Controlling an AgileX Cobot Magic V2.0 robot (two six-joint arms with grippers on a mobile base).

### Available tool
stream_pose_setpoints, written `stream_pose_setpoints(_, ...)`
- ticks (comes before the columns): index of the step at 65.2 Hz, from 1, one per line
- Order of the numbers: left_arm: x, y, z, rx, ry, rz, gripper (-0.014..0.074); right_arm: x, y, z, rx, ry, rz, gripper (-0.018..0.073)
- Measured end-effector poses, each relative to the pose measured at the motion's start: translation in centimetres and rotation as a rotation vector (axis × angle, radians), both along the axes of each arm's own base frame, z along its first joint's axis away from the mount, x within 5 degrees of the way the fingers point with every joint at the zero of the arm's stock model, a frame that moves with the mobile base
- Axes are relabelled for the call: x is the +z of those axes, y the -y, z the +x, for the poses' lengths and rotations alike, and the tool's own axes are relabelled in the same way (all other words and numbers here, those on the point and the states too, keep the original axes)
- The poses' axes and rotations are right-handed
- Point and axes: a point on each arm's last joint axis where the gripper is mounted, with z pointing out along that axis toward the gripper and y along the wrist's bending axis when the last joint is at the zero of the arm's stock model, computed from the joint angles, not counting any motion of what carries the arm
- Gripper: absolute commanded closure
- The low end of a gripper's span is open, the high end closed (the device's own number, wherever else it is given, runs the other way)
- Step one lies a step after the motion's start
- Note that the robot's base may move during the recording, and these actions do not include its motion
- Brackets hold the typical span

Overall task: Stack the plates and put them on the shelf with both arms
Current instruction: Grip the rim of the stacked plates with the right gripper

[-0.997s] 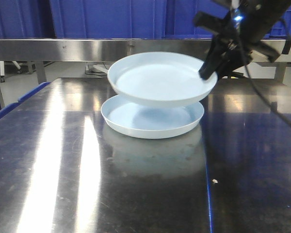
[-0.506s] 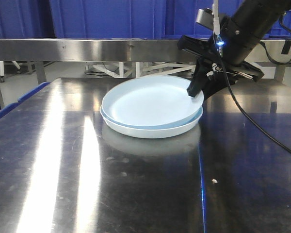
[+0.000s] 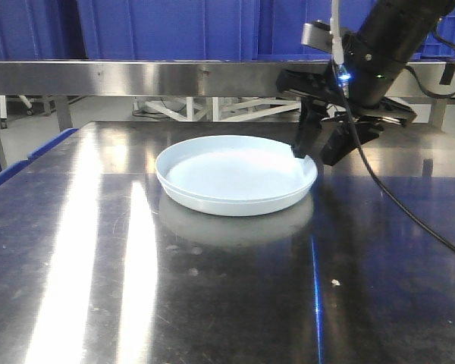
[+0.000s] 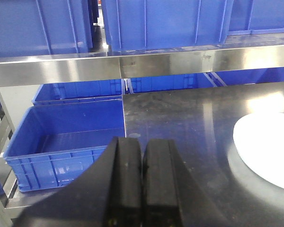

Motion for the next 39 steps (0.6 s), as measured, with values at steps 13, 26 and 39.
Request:
stream_pose_setpoints(13, 0.0, 0.0, 0.0, 0.0, 0.0, 0.0, 0.0514, -0.18, -0.46, -0.09, 0.01, -0.003, -0.006, 0.0185)
stream_pose_setpoints(26, 0.0, 0.0, 0.0, 0.0, 0.0, 0.0, 0.0514, -0.86, -0.4, 0.05, 0.013, -0.016, -0.022, 0.0185)
stream_pose_setpoints(39, 0.0, 0.0, 0.0, 0.0, 0.0, 0.0, 0.0514, -0.86, -0.57, 0.01, 0.017, -0.016, -0.022, 0.0185)
